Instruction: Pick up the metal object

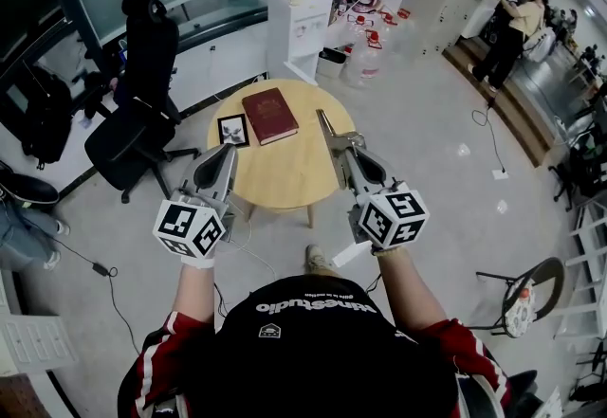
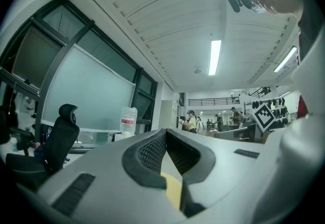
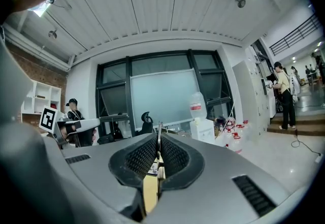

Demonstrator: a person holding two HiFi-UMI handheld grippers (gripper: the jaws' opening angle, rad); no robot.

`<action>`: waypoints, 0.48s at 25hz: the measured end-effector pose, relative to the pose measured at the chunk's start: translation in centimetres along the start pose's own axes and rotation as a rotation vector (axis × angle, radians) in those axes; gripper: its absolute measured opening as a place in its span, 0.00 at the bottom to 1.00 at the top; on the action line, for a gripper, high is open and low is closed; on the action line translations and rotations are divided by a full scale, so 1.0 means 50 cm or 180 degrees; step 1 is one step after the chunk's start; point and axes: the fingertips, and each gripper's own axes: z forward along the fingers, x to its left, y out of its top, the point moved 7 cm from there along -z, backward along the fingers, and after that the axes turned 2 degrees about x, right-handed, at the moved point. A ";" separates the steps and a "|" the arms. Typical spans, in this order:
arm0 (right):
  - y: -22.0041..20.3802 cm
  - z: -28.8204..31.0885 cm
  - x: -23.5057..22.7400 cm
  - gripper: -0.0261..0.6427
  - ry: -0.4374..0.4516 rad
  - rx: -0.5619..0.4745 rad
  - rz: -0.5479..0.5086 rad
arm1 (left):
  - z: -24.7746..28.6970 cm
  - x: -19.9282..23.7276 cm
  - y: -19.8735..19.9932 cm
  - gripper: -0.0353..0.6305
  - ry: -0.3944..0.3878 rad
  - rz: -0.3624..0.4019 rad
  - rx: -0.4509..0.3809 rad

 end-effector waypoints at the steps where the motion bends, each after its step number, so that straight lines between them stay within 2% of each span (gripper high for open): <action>1: -0.001 0.002 0.001 0.10 -0.0001 0.0002 0.0003 | -0.002 0.001 0.001 0.08 0.0007 0.0001 0.0001; 12: -0.001 0.005 0.004 0.10 -0.0013 0.0037 -0.0021 | -0.009 0.007 0.005 0.08 0.0034 -0.0015 0.0000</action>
